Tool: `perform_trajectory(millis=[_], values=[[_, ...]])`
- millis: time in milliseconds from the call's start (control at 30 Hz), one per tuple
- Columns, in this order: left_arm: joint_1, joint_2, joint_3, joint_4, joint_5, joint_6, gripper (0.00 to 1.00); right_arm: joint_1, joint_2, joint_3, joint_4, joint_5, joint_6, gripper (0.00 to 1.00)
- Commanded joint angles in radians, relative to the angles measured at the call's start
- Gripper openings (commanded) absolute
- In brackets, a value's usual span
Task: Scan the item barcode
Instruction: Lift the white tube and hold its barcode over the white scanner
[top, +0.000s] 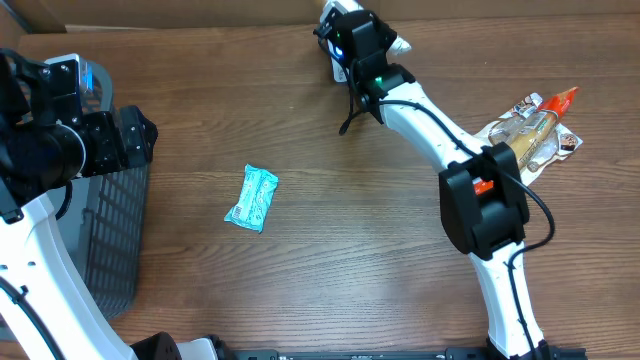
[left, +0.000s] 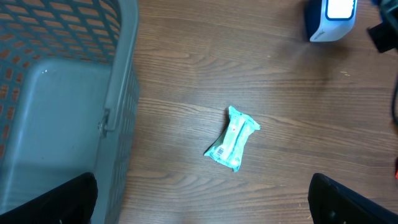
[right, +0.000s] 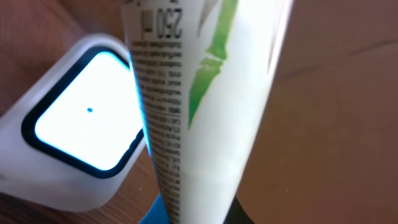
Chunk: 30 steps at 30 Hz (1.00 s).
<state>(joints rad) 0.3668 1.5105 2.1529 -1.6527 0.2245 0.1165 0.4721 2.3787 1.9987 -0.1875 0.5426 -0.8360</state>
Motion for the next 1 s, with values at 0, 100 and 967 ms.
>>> perform_trajectory(millis=[0, 100, 967], values=[[0.0, 0.006, 0.002, 0.003, 0.005, 0.026, 1.0, -0.021, 0.018, 0.023, 0.034, 0.043, -0.074, 0.04], [0.0, 0.006, 0.002, 0.004, 0.005, 0.026, 1.0, -0.035, 0.037, 0.023, 0.044, 0.048, -0.078, 0.04], [-0.001, 0.006, 0.002, 0.003, 0.005, 0.026, 1.0, -0.036, -0.077, 0.024, -0.139, -0.01, 0.036, 0.04]])
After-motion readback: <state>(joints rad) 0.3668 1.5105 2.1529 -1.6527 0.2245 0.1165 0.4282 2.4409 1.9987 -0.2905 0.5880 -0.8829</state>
